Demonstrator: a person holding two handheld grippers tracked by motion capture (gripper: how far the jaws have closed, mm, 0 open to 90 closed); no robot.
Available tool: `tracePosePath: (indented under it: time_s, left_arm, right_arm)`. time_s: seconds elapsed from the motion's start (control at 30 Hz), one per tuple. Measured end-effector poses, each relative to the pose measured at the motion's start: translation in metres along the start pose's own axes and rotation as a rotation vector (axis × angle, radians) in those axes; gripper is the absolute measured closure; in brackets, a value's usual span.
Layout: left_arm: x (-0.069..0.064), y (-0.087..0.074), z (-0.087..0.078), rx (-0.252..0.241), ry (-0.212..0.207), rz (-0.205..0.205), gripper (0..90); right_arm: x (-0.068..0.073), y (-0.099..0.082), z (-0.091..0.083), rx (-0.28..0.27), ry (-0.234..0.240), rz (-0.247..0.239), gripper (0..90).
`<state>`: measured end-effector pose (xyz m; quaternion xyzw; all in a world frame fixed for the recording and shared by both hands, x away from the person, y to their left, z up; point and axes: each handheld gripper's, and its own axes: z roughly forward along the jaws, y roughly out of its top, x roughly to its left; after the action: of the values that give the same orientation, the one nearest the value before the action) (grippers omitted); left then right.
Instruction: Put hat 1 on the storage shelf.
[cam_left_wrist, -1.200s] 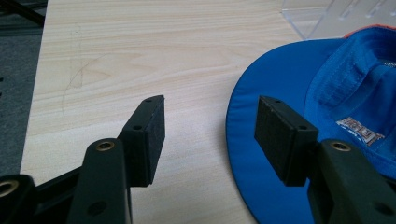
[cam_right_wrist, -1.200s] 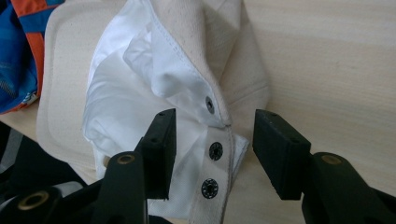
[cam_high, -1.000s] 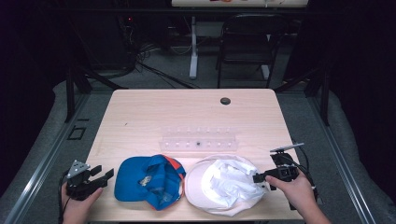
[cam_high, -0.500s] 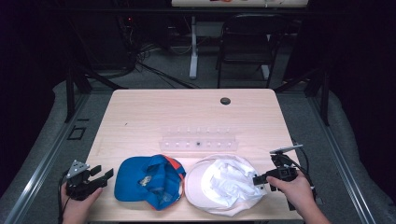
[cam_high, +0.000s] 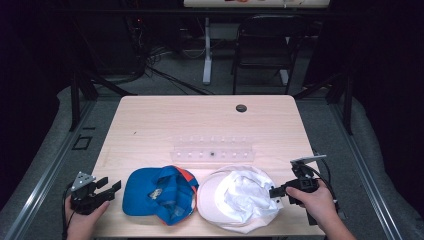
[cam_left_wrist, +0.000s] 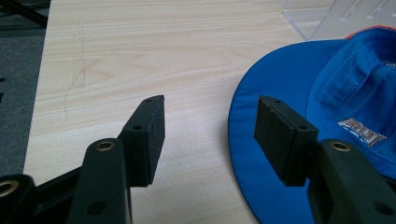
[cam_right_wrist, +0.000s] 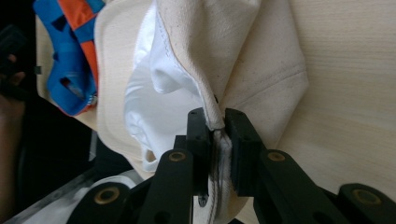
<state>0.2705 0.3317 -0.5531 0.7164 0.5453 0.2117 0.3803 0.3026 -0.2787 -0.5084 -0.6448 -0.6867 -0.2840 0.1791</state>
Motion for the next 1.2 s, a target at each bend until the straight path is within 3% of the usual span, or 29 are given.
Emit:
tracePosePath:
  time_s: [0.07, 0.1, 0.23, 0.27, 0.37, 0.4, 0.43, 0.47, 0.5, 0.77, 0.8, 0.87, 1.0, 1.2]
  left_arm:
    - [0.0, 0.0, 0.0, -0.001, 0.001, 0.0, 43.7]
    - [0.0, 0.0, 0.0, -0.001, 0.0, -0.001, 43.7]
    - [0.0, 0.0, 0.0, 0.0, -0.001, 0.001, 43.7]
    - [0.0, 0.0, 0.0, 0.0, -0.001, 0.001, 43.7]
    - [-0.001, 0.0, 0.0, -0.003, -0.001, 0.0, 43.7]
    - [-0.001, 0.0, 0.0, -0.003, -0.001, 0.0, 43.7]
    - [-0.001, 0.0, 0.0, -0.001, -0.001, -0.001, 43.8]
    - [-0.001, 0.0, 0.0, -0.001, -0.001, -0.001, 43.8]
    - [-0.001, 0.0, 0.0, -0.002, 0.0, -0.001, 43.7]
    - [0.0, 0.0, 0.0, 0.0, -0.001, -0.001, 43.7]
    - [0.0, 0.0, 0.001, 0.001, -0.002, -0.001, 43.7]
    - [0.0, 0.0, 0.001, 0.002, -0.002, -0.001, 43.7]
    - [0.0, 0.0, 0.001, 0.0, -0.003, 0.0, 43.8]
    - [-0.001, 0.0, 0.001, -0.001, -0.001, -0.001, 43.8]
  right_arm:
    - [0.003, 0.0, -0.002, -0.012, 0.027, 0.018, 81.0]
    - [0.003, 0.002, -0.005, 0.01, 0.042, 0.012, 80.9]
    - [0.007, 0.004, -0.01, -0.034, 0.129, 0.033, 81.0]
    - [0.007, 0.004, -0.01, -0.034, 0.129, 0.033, 81.0]
    - [0.008, 0.006, -0.014, -0.058, 0.207, 0.035, 81.1]
    - [0.008, 0.006, -0.014, -0.058, 0.207, 0.035, 81.1]
    - [0.01, 0.007, -0.014, -0.074, 0.235, 0.056, 81.0]
    - [0.01, 0.007, -0.014, -0.074, 0.235, 0.056, 81.0]
    - [0.012, 0.008, -0.016, -0.067, 0.266, 0.048, 81.0]
    - [0.024, 0.014, -0.019, -0.076, 0.331, 0.065, 81.1]
    - [0.027, 0.016, -0.021, -0.068, 0.339, 0.045, 81.2]
    - [0.03, 0.017, -0.022, -0.084, 0.343, 0.062, 81.2]
    - [0.038, 0.021, -0.032, -0.095, 0.39, 0.035, 81.5]
    - [0.052, 0.024, -0.041, -0.104, 0.412, 0.028, 81.6]
